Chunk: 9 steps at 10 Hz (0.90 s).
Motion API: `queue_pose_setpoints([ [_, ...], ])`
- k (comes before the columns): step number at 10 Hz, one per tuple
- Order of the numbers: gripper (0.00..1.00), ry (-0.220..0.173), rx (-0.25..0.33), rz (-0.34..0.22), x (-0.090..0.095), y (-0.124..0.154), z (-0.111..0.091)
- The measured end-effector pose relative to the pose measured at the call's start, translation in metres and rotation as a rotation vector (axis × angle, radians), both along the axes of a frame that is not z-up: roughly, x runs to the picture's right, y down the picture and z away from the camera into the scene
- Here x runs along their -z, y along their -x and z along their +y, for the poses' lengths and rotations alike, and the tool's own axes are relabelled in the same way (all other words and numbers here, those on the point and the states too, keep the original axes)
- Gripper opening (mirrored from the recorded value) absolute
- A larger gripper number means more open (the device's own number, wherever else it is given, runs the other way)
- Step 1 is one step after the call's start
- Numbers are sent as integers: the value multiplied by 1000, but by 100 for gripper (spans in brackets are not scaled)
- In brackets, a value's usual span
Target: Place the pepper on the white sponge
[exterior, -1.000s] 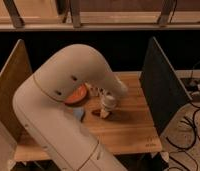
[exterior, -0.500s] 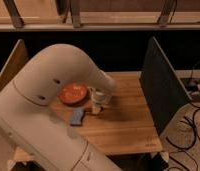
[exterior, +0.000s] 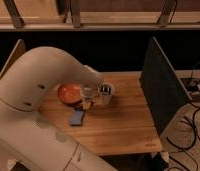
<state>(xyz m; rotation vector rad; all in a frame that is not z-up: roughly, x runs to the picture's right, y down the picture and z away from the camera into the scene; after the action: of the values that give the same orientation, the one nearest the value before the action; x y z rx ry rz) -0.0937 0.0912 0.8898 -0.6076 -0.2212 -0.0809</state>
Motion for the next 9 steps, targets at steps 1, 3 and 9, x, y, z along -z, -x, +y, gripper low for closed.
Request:
queue_pose_setpoints([
  [1, 0, 14, 2, -10, -1, 9, 3],
  [3, 0, 53, -11, -10, -1, 15, 15],
  [9, 7, 132, -90, 65, 11, 11, 37],
])
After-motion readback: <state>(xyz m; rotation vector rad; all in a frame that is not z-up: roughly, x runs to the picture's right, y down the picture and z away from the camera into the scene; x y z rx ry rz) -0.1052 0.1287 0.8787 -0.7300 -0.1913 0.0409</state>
